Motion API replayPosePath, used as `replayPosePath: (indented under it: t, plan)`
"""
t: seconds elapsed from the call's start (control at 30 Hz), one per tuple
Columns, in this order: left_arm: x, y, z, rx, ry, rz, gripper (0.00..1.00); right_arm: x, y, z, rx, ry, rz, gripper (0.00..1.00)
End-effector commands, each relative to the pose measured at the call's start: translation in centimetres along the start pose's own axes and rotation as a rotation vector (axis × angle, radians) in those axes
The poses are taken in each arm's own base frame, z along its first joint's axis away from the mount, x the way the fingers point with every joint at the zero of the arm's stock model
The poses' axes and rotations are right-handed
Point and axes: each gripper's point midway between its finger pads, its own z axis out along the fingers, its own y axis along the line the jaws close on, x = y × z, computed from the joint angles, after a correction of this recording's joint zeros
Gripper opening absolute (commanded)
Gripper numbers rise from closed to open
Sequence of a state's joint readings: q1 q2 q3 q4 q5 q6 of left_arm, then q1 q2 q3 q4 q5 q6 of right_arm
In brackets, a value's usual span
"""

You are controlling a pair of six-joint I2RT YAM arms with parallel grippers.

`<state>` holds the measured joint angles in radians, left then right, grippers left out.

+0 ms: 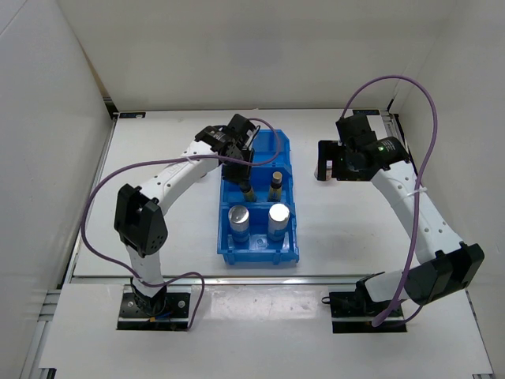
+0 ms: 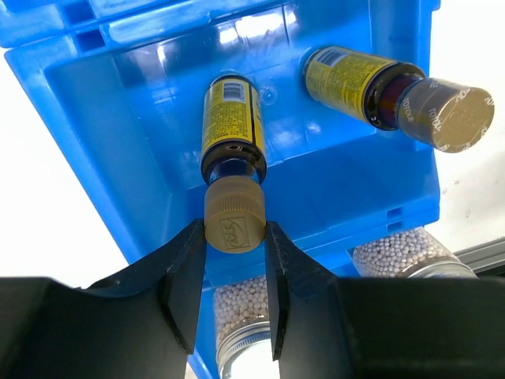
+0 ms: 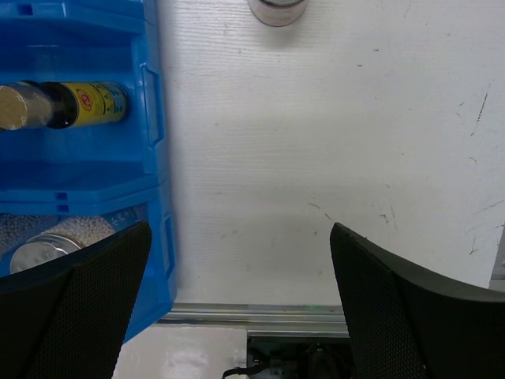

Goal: Organize the condiment bottles

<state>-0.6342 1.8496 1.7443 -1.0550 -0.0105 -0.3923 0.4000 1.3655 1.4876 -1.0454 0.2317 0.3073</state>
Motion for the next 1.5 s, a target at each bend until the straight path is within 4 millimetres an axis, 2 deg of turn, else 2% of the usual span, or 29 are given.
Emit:
replayPosePath:
  t: [0.0, 0.07, 0.1, 0.13, 0.3, 0.33, 0.4, 0.43, 0.5, 0.53, 0.63, 0.8, 0.83, 0.9, 0.93, 1.07, 1.1, 1.23, 1.47]
  plan:
    - [-1.6, -0.7, -1.1, 0.016, -0.057, 0.011, 0.35, -0.4, -0.2, -0.7, -0.01, -0.032, -0.002, 0.97]
    - [-1.9, -0.8, -1.2, 0.018, -0.061, 0.011, 0.35, -0.1, -0.2, -0.5, -0.007, -0.024, -0.004, 0.97]
    - [-1.5, -0.7, -0.7, 0.008, -0.038, 0.012, 0.35, -0.1, -0.2, -0.5, -0.007, -0.024, -0.004, 0.97]
    - [-2.3, -1.0, -1.3, 0.018, -0.061, 0.011, 0.35, -0.1, -0.2, -0.5, -0.007, -0.024, -0.004, 0.97]
    - [-2.4, -0.8, -0.6, -0.008, -0.024, 0.021, 0.35, -0.1, -0.2, -0.5, -0.007, -0.024, -0.004, 0.97]
    - [-2.9, -1.5, -1.1, 0.005, -0.045, 0.029, 0.35, -0.1, -0.2, -0.5, -0.007, -0.024, -0.004, 0.97]
    - [-2.9, -1.4, -0.6, -0.001, -0.029, 0.038, 0.35, -0.1, -0.2, -0.5, -0.007, -0.024, -0.004, 0.97]
    - [-3.2, -1.6, -1.1, 0.002, -0.038, 0.038, 0.35, -0.1, -0.2, -0.5, -0.007, -0.024, -0.004, 0.97]
    - [-3.0, -1.2, -0.6, -0.022, -0.011, 0.048, 0.35, -0.1, -0.3, -0.7, -0.01, -0.032, -0.002, 0.97]
    - [-3.6, -1.2, -1.1, -0.026, -0.029, 0.047, 0.35, -0.1, -0.3, -0.7, -0.01, -0.032, -0.002, 0.97]
    - [-3.3, -0.7, -0.7, -0.056, -0.005, 0.058, 0.35, -0.2, -0.6, -0.5, -0.01, -0.03, 0.012, 0.97]
    - [-4.0, -1.0, -0.9, -0.048, -0.025, 0.057, 0.35, -0.1, -0.4, -0.2, -0.02, -0.027, 0.012, 0.97]
    - [-3.6, -0.9, -0.4, -0.056, -0.004, 0.058, 0.35, -0.1, -0.4, -0.2, -0.02, -0.027, 0.012, 0.97]
    - [-4.2, -0.9, -1.1, -0.058, -0.024, 0.057, 0.35, 0.1, -0.7, 0.0, -0.012, -0.019, 0.018, 0.97]
    - [-3.8, -0.8, -0.6, -0.067, -0.003, 0.058, 0.36, 0.2, -0.6, 0.0, -0.021, -0.016, 0.009, 0.97]
    - [-4.3, -0.8, -0.5, -0.074, -0.01, 0.058, 0.41, 0.2, -0.6, 0.0, -0.021, -0.016, 0.009, 0.97]
    - [-4.3, -0.8, -0.5, -0.073, -0.01, 0.058, 0.46, 0.2, -0.6, 0.0, -0.021, -0.016, 0.009, 0.97]
    - [-4.1, -0.7, 0.1, -0.081, 0.008, 0.059, 0.56, 0.1, -0.9, 0.0, -0.015, -0.017, 0.017, 0.97]
    - [-4.0, -0.7, 0.2, -0.084, 0.017, 0.06, 0.6, 0.2, -0.7, 0.2, -0.024, -0.014, 0.017, 0.97]
